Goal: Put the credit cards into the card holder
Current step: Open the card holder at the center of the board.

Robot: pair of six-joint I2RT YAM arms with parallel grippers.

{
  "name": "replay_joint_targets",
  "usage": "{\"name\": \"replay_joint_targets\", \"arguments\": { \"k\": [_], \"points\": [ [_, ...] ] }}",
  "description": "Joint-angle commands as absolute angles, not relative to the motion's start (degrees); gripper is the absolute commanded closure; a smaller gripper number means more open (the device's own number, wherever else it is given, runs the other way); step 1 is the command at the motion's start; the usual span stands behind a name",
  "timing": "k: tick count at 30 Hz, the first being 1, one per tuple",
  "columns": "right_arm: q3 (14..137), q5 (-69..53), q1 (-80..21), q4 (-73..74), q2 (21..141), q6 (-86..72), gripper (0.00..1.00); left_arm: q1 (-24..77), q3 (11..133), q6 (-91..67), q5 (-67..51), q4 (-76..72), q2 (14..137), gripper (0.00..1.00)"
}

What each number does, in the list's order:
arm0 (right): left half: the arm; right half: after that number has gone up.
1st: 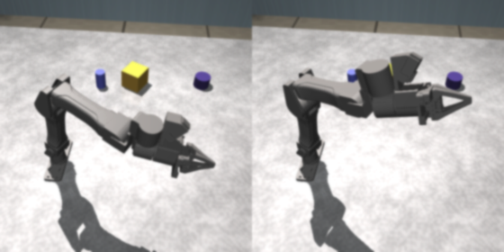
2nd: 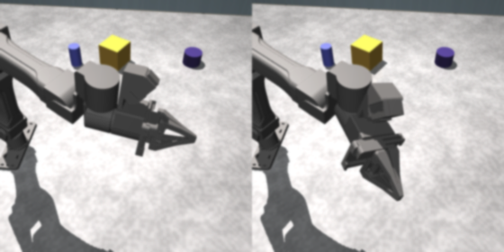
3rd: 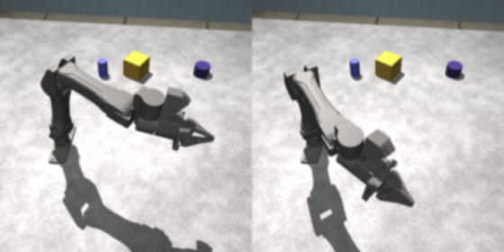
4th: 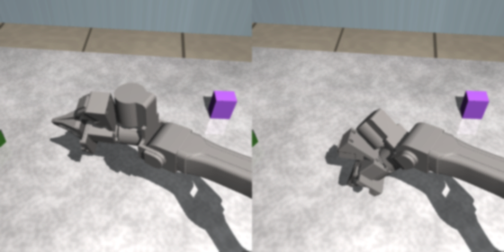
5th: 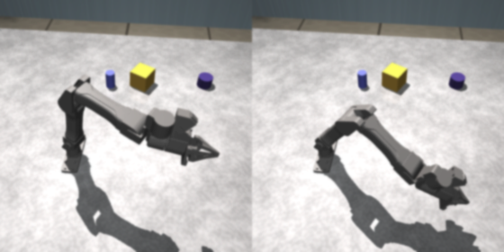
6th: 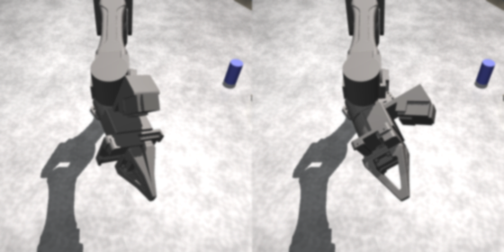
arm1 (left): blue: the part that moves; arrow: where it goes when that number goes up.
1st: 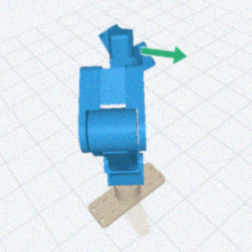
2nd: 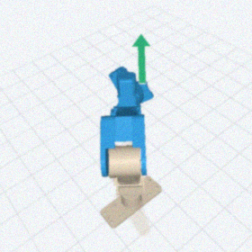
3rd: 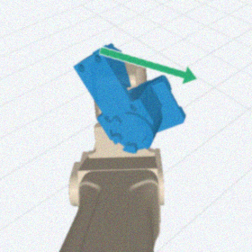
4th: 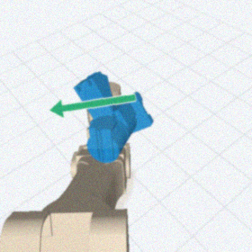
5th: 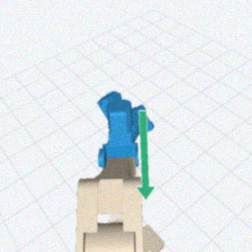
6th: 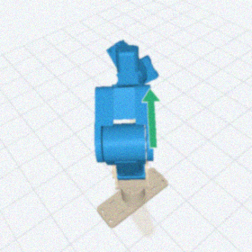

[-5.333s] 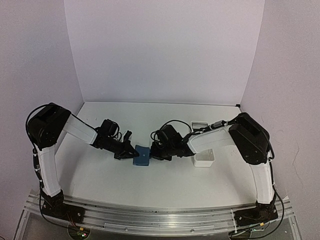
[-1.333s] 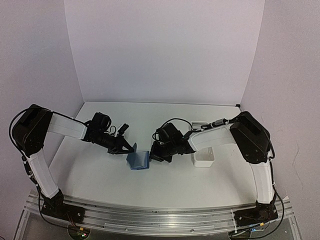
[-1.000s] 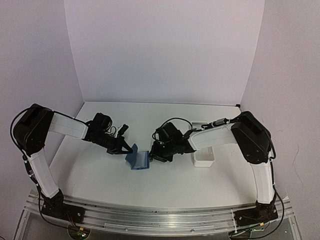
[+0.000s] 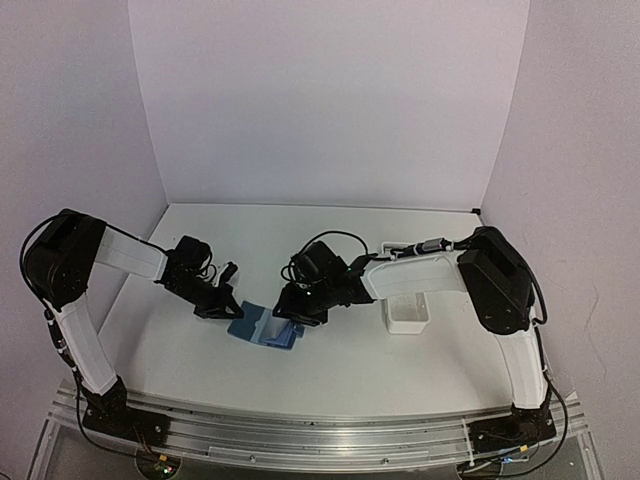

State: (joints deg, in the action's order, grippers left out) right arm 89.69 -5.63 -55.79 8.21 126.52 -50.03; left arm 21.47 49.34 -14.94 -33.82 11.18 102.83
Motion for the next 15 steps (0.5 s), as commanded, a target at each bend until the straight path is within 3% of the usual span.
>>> {"name": "replay_joint_targets", "arguments": {
  "k": [1, 15],
  "points": [
    [90.91, -10.47, -55.62, 7.12, 125.31, -56.66, 0.52, 21.71, 47.79, -16.96, -32.41, 13.08, 103.26, 1.00],
    [91.05, -15.81, -56.09, 5.82, 127.05, -61.78, 0.48, 21.72, 47.35, -17.58, -31.47, 12.80, 103.23, 1.00]
  ]
}}
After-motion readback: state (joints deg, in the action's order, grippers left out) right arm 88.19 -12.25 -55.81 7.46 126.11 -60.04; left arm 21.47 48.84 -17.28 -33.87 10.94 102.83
